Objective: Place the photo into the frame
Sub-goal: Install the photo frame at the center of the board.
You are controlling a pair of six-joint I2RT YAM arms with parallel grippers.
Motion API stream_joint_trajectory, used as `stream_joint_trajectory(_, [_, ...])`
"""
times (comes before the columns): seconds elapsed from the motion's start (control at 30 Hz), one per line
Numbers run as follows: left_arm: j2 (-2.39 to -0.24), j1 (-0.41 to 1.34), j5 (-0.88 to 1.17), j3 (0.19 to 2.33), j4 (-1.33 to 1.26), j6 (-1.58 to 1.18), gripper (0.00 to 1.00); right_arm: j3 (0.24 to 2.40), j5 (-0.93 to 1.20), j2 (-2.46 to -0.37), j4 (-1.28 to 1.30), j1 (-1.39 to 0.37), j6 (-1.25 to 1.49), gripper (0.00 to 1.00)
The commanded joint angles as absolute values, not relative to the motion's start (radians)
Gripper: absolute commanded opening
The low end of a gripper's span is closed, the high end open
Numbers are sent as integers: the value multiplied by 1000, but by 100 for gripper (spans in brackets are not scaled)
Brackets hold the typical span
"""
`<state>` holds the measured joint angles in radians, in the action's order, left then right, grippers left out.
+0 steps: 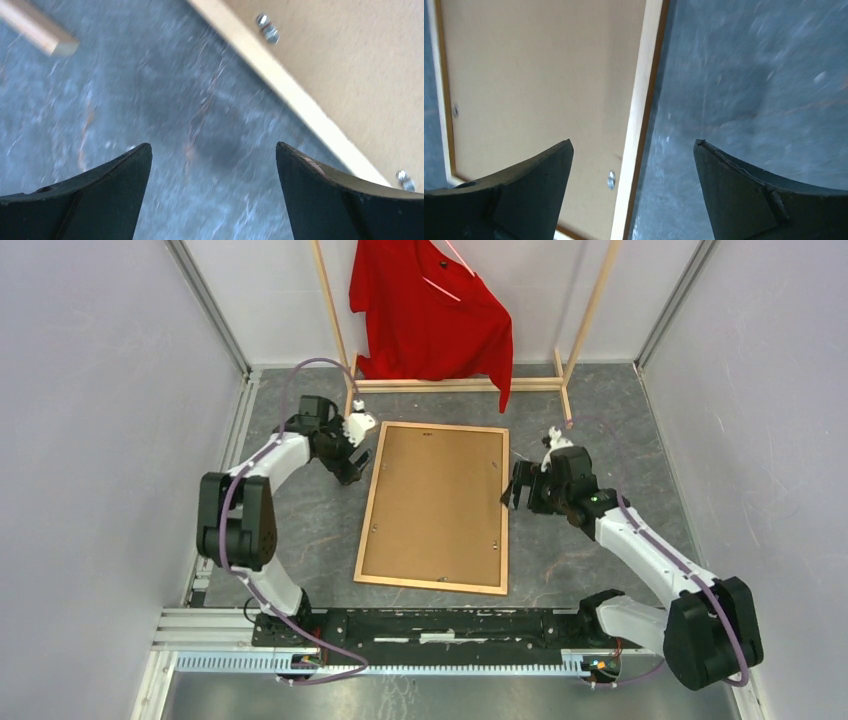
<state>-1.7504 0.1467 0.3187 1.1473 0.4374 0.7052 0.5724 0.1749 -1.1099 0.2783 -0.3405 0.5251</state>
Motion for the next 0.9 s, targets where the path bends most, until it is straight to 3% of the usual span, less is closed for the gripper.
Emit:
stream_joint_trajectory(0.0, [-1620, 31, 367, 1141, 564, 815, 100, 718, -11, -1108, 422, -327, 452, 98])
stream_joint_trajectory(0.13, [-1587, -45, 406, 1130, 635, 834, 100, 662, 51, -1010, 236, -403, 569, 97])
stream_joint_trajectory(0.3, [-1557, -45, 486, 1073, 715, 791, 99, 713, -40, -1137, 192, -654, 717, 79])
stream_joint_trajectory(0.37, [-1574, -44, 526, 1085, 761, 767, 99, 695, -39, -1183, 71, -760, 768, 77])
stream_joint_trajectory(0.5, [-1605, -43, 623, 1113, 817, 712, 91, 657, -63, -1299, -269, -951, 823, 77])
stream_joint_trajectory(0.73, [-1664, -12, 679, 1129, 829, 675, 74, 952, -19, -1669, -330, -1114, 786, 73])
stream_joint_trajectory(0.87, [-1703, -11, 699, 1142, 832, 675, 69, 1054, -3, -1792, -337, -1149, 769, 79])
